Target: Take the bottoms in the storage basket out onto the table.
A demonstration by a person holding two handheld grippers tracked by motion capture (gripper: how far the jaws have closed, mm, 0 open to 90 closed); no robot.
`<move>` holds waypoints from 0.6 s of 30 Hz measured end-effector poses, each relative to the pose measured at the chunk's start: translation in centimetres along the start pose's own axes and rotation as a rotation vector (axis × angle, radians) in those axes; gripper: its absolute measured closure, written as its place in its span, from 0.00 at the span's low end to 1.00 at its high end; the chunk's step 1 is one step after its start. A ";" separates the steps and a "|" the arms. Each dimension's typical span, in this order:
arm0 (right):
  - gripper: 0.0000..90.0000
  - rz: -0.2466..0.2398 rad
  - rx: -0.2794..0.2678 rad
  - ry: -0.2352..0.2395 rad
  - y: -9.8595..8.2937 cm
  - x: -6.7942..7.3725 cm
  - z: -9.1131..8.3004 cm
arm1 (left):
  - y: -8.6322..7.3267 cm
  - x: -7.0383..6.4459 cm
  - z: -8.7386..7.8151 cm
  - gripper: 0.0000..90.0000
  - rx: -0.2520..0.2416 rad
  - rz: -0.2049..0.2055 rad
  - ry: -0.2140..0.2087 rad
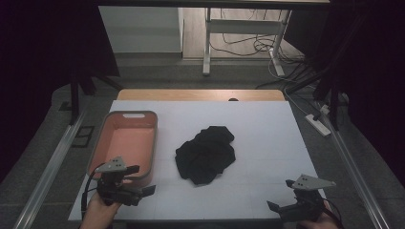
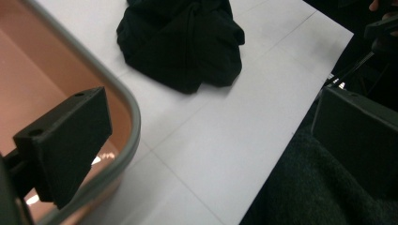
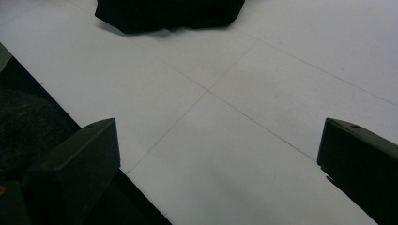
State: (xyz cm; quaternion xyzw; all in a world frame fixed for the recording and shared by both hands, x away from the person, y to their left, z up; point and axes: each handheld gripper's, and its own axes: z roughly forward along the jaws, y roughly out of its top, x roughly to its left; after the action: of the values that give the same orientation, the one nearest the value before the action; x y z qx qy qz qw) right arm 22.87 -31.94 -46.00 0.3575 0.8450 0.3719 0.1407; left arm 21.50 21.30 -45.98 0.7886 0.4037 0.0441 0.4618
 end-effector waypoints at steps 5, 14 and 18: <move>0.00 -0.001 0.000 0.000 0.0 0.0 0.0 | -1.1 0.1 -0.6 0.00 0.007 -0.013 0.028; 0.00 -0.001 0.001 0.001 0.0 0.0 0.0 | -2.9 0.4 -1.4 0.00 0.012 -0.051 0.068; 0.00 -0.003 0.003 0.001 0.0 0.0 0.0 | -3.5 0.5 -1.5 0.00 0.023 -0.058 0.083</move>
State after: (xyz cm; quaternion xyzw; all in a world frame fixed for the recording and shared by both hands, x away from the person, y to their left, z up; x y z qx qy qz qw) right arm 22.88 -31.90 -46.01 0.3562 0.8462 0.3705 0.1405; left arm 19.04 23.55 -47.90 0.7792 0.4458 0.0587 0.4367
